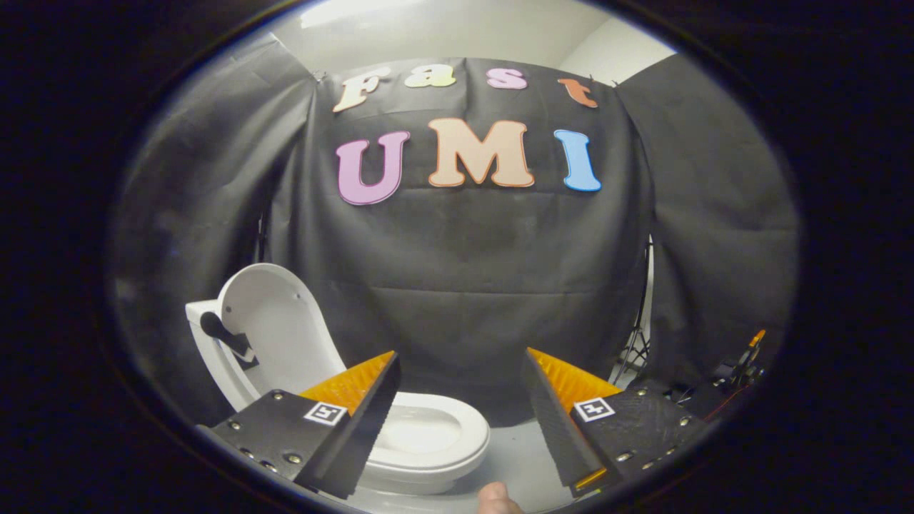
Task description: Open the toilet lid.
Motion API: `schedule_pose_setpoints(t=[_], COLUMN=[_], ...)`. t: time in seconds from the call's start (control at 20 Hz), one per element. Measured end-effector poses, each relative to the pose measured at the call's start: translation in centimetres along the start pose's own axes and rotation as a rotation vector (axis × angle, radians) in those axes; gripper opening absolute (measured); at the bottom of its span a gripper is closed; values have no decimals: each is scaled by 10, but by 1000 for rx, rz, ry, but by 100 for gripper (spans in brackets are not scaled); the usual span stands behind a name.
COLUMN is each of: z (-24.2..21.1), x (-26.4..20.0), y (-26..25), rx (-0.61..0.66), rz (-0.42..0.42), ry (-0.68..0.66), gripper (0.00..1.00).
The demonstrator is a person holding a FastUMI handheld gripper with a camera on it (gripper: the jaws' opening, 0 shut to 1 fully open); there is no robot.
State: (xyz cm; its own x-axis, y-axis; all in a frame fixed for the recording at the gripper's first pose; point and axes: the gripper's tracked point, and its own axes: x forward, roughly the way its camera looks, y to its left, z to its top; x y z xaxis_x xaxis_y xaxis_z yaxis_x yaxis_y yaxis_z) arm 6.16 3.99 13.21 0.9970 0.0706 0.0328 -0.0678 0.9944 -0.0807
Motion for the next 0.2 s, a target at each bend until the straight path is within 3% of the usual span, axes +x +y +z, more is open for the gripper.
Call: schedule_pose_setpoints(t=[0.2], z=[6], x=[4], y=[7], rx=[27], rz=[16], ry=[-12], gripper=[100])
